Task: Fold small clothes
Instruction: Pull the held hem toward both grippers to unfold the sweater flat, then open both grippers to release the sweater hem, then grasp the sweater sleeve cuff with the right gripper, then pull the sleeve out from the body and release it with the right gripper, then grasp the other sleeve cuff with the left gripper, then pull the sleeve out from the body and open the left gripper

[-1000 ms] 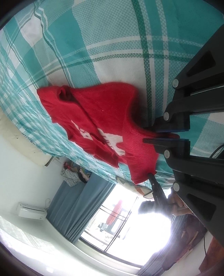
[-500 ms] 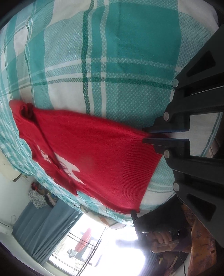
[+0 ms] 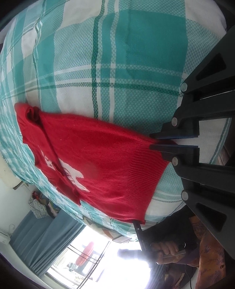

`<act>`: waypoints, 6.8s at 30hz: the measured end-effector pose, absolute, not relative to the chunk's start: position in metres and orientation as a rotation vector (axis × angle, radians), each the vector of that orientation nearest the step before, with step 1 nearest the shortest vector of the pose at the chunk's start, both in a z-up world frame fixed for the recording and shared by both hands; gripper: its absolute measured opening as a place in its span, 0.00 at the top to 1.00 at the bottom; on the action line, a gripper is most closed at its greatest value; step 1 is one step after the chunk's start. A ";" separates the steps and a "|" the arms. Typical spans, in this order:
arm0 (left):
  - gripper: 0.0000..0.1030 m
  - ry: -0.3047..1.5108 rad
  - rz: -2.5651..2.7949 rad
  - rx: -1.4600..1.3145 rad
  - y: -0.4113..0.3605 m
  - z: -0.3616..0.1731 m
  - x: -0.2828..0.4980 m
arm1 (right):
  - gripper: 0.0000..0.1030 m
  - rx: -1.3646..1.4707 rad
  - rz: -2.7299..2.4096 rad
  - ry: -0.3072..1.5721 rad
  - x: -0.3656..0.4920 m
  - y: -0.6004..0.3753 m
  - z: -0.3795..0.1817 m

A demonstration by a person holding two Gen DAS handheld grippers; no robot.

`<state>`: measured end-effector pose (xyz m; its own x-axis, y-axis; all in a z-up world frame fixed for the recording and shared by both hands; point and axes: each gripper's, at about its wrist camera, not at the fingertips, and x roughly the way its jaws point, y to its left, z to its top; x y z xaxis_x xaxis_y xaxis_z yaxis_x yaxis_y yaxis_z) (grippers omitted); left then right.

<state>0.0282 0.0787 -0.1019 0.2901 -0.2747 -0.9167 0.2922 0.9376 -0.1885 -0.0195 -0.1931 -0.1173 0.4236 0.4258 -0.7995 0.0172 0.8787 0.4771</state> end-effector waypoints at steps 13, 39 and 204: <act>0.99 1.239 -0.253 0.204 0.068 -0.123 0.026 | 0.97 0.274 0.108 1.146 -0.027 -0.166 -0.137; 0.89 1.173 -0.207 0.281 0.045 -0.123 0.010 | 0.97 0.361 0.115 1.109 -0.036 -0.177 -0.139; 0.96 0.955 0.582 -0.425 0.335 -0.146 0.217 | 0.58 0.304 -0.268 0.691 0.061 -0.343 -0.077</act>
<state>0.2166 0.3346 -0.1464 0.4452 0.2732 -0.8527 -0.6327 0.7699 -0.0837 0.0610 -0.3427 -0.0767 0.7394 -0.1408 -0.6583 0.3402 0.9220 0.1849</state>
